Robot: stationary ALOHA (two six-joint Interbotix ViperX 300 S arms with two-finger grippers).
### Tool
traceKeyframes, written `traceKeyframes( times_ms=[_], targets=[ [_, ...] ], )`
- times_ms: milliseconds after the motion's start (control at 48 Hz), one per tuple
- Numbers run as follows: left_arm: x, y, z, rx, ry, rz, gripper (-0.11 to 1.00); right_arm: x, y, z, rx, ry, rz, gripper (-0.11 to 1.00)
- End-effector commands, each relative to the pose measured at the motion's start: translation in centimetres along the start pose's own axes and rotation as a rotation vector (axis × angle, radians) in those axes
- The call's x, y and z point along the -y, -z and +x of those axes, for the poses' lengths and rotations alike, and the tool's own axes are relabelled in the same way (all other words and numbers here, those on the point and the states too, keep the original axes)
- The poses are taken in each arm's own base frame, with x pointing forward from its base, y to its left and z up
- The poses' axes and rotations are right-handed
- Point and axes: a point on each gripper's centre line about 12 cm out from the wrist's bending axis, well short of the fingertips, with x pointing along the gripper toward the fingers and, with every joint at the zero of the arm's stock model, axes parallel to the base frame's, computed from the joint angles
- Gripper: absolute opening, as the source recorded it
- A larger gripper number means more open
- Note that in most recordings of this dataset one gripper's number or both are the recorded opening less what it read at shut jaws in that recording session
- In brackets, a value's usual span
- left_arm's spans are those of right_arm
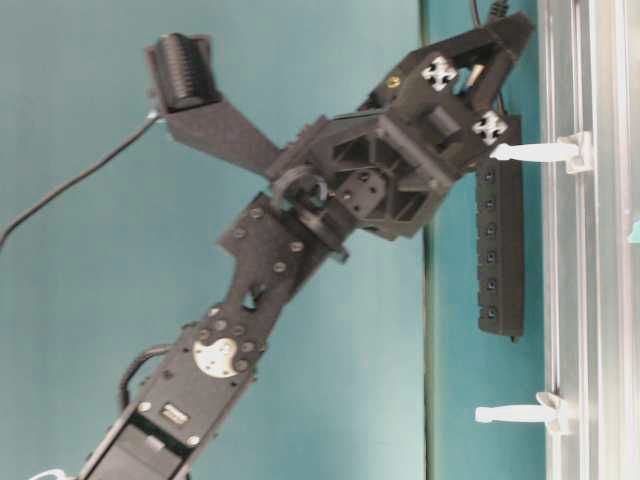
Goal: Pass the USB cable through three rings with both arms.
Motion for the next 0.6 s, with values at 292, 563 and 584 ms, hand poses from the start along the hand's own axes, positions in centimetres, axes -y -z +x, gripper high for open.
traceKeyframes(
  times_ms=[292, 563, 584],
  targets=[
    [0.5, -2.4, -2.1, 0.059, 0.006, 0.011, 0.22, -0.2, -2.8, -1.2, 0.142, -0.026, 0.011, 0.53],
    [1.2, -2.7, -2.9, 0.068, 0.017, 0.019, 0.22, -0.5, -3.7, 0.8, 0.129, -0.034, 0.007, 0.52],
    [1.3, -2.6, -3.0, 0.068, 0.018, 0.021, 0.22, -0.5, -3.8, 1.0, 0.126, -0.033, 0.008, 0.51]
  ],
)
